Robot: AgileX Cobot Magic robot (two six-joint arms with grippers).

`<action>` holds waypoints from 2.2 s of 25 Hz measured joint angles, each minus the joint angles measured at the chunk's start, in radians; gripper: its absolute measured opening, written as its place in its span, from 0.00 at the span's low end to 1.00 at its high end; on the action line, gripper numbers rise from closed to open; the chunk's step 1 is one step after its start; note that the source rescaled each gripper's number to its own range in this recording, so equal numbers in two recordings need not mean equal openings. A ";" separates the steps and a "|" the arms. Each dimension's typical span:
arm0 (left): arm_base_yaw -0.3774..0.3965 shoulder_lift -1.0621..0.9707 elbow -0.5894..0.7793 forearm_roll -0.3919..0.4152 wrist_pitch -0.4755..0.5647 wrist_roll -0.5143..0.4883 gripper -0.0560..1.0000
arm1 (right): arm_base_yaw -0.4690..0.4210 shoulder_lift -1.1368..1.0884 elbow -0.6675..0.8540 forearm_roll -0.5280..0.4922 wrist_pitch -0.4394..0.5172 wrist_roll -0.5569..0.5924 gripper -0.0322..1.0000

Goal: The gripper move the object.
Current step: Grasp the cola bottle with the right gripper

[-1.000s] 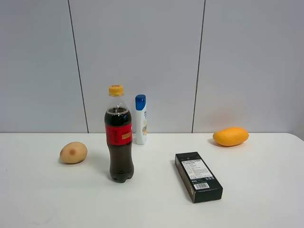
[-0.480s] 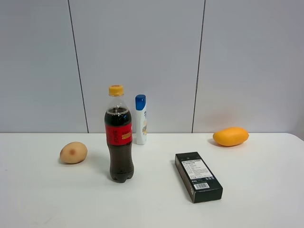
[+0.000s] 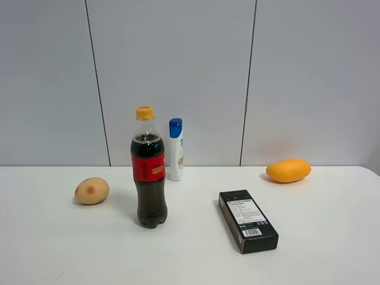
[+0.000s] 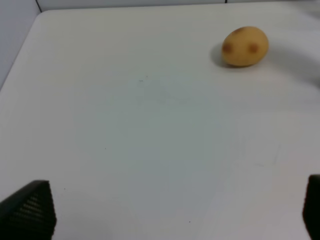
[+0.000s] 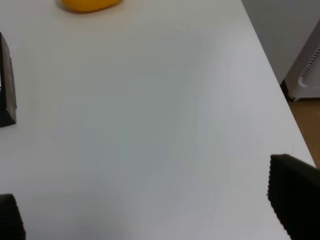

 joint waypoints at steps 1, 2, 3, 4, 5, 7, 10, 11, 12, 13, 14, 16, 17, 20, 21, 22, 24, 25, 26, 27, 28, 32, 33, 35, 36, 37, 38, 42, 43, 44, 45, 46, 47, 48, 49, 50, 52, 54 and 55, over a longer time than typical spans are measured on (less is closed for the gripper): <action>0.000 0.000 0.000 0.000 0.000 0.000 1.00 | 0.000 0.002 -0.011 0.000 -0.013 -0.007 1.00; 0.000 0.000 0.000 0.000 0.000 0.000 1.00 | 0.000 0.011 -0.026 0.021 -0.038 -0.016 1.00; 0.000 0.000 0.000 0.000 0.000 0.000 1.00 | 0.000 0.026 -0.042 0.040 -0.065 -0.026 1.00; 0.000 0.000 0.000 0.000 0.000 0.000 1.00 | 0.000 0.050 -0.064 0.055 -0.086 -0.036 1.00; 0.000 -0.001 0.000 0.000 0.000 0.000 1.00 | 0.000 0.082 -0.086 0.076 -0.110 -0.052 1.00; 0.000 -0.001 0.000 0.000 0.000 0.000 1.00 | 0.000 0.150 -0.121 0.129 -0.144 -0.093 1.00; 0.000 -0.001 0.000 0.000 0.000 0.000 1.00 | 0.000 0.263 -0.160 0.221 -0.188 -0.184 0.99; 0.000 -0.001 0.000 0.000 0.000 0.000 1.00 | 0.000 0.301 -0.167 0.246 -0.205 -0.216 0.99; 0.000 -0.001 0.000 0.000 0.000 0.000 1.00 | 0.000 0.339 -0.171 0.269 -0.226 -0.247 0.98; 0.000 -0.001 0.000 0.000 0.000 0.000 1.00 | 0.001 0.369 -0.173 0.288 -0.249 -0.273 0.98; 0.000 -0.001 0.000 0.000 0.000 0.000 1.00 | 0.008 0.403 -0.174 0.292 -0.270 -0.292 0.98; 0.000 -0.001 0.000 0.000 0.000 0.000 1.00 | 0.040 0.468 -0.175 0.291 -0.313 -0.319 0.97; 0.000 -0.001 0.000 0.000 0.000 0.000 1.00 | 0.067 0.505 -0.175 0.286 -0.340 -0.326 0.97; 0.000 -0.001 0.000 0.000 0.000 0.000 1.00 | 0.175 0.616 -0.175 0.259 -0.433 -0.333 0.97; 0.000 -0.001 0.000 0.000 0.000 0.000 1.00 | 0.222 0.657 -0.175 0.246 -0.474 -0.333 0.97; 0.000 -0.001 0.000 0.000 0.000 0.000 1.00 | 0.273 0.700 -0.175 0.237 -0.513 -0.330 0.97; 0.000 -0.001 0.000 0.000 0.000 0.000 1.00 | 0.366 0.777 -0.175 0.228 -0.620 -0.316 0.97; 0.000 -0.001 0.000 0.000 0.000 0.000 1.00 | 0.417 0.821 -0.175 0.228 -0.680 -0.314 0.97; 0.000 -0.001 0.000 0.000 0.000 0.000 1.00 | 0.467 0.865 -0.175 0.228 -0.731 -0.311 0.97; 0.000 -0.001 0.000 0.000 0.000 0.000 1.00 | 0.506 0.902 -0.175 0.228 -0.793 -0.308 0.97; 0.000 -0.001 0.000 0.000 0.000 0.000 1.00 | 0.550 0.946 -0.175 0.228 -0.853 -0.307 0.97; 0.000 -0.001 0.000 0.000 0.000 0.000 1.00 | 0.677 1.123 -0.175 0.228 -1.048 -0.304 0.97; 0.000 -0.001 0.000 0.000 0.000 0.000 1.00 | 0.698 1.167 -0.175 0.228 -1.077 -0.303 0.97; 0.000 -0.001 0.000 0.000 0.000 0.000 1.00 | 0.723 1.240 -0.175 0.228 -1.144 -0.289 0.97; 0.000 -0.001 0.000 0.000 0.000 0.000 1.00 | 0.728 1.275 -0.175 0.227 -1.168 -0.283 0.97; 0.000 -0.001 0.000 0.000 0.000 0.000 1.00 | 0.731 1.308 -0.175 0.225 -1.194 -0.271 0.97; 0.000 -0.001 0.000 0.000 0.000 0.000 1.00 | 0.733 1.333 -0.175 0.218 -1.221 -0.262 0.97; 0.000 -0.001 0.000 0.000 0.000 0.000 1.00 | 0.733 1.423 -0.175 0.191 -1.328 -0.250 0.97; 0.000 -0.001 0.000 0.000 0.000 0.000 1.00 | 0.733 1.438 -0.175 0.174 -1.346 -0.244 0.97; 0.000 -0.001 0.000 0.000 0.000 0.000 1.00 | 0.733 1.451 -0.175 0.161 -1.367 -0.237 0.97; 0.000 -0.001 0.000 0.000 0.000 0.000 1.00 | 0.733 1.460 -0.175 0.141 -1.386 -0.225 0.97; 0.000 -0.001 0.000 0.000 0.000 0.000 1.00 | 0.733 1.469 -0.175 0.120 -1.403 -0.209 0.97; 0.000 -0.001 0.000 0.000 0.000 0.000 1.00 | 0.733 1.477 -0.175 0.101 -1.417 -0.190 0.97; 0.000 -0.001 0.000 0.000 0.000 0.000 1.00 | 0.733 1.485 -0.175 0.079 -1.440 -0.172 0.97; 0.000 -0.001 0.000 0.000 0.000 0.000 1.00 | 0.733 1.494 -0.175 0.065 -1.464 -0.157 0.97; 0.000 -0.001 0.000 0.000 0.000 0.000 1.00 | 0.733 1.506 -0.175 0.058 -1.493 -0.148 0.97; 0.000 -0.001 0.000 0.000 0.000 0.000 1.00 | 0.733 1.532 -0.175 0.054 -1.542 -0.132 0.97; 0.000 -0.001 0.000 0.000 0.000 0.000 1.00 | 0.733 1.564 -0.175 0.054 -1.574 -0.120 0.97; 0.000 -0.001 0.000 0.000 0.000 0.000 1.00 | 0.733 1.582 -0.175 0.054 -1.591 -0.111 0.97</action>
